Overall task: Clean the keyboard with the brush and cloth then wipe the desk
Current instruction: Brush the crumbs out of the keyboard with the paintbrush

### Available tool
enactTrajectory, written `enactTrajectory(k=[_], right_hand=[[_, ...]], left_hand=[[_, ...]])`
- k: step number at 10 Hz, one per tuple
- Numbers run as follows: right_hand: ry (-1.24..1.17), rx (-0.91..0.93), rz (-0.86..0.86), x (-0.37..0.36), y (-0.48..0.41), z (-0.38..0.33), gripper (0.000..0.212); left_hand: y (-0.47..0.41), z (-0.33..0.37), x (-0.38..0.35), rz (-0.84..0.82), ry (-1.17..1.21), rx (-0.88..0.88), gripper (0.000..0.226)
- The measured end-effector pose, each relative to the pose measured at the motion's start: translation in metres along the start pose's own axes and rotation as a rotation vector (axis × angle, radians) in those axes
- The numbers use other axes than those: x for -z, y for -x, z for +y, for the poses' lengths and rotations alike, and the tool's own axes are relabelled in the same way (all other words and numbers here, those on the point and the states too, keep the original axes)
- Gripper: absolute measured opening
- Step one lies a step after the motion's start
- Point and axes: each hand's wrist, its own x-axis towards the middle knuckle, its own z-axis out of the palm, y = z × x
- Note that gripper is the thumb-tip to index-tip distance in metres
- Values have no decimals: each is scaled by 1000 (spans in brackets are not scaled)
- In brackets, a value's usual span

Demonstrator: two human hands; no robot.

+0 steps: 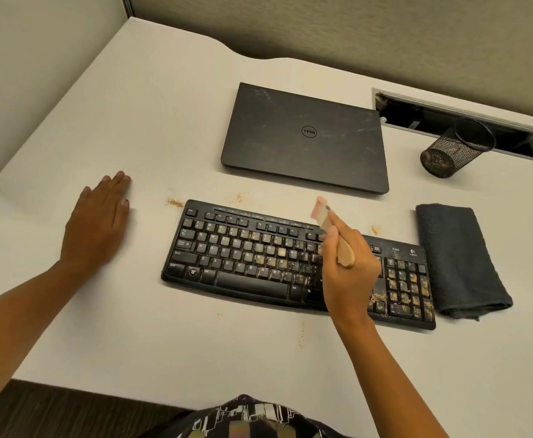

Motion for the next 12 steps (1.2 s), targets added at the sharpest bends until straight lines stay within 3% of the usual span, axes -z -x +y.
enactTrajectory(k=[4, 5, 6, 7, 8, 9, 10, 12], right_hand=[[-28, -142, -85, 2, -19, -2, 23], [-86, -282, -203, 4, -22, -7, 23], [186, -325, -164, 11, -32, 2, 36], [247, -310, -132, 13, -36, 1, 38], [-21, -425, -273, 13, -35, -6, 28], [-9, -480, -195, 14, -37, -2, 29], [138, -412, -49, 18, -46, 6, 38], [-106, -550, -266, 19, -50, 3, 22]], left_hand=[[0, -1, 0, 13, 2, 0, 55], [0, -2, -1, 11, 3, -3, 55], [0, -1, -1, 14, 1, -1, 55], [0, -1, -1, 18, -1, 0, 55], [0, -1, -1, 13, 0, 4, 56], [-1, -1, -1, 10, 1, 5, 56], [0, -1, -1, 11, -3, 1, 57], [-1, -1, -1, 7, -6, 0, 57]])
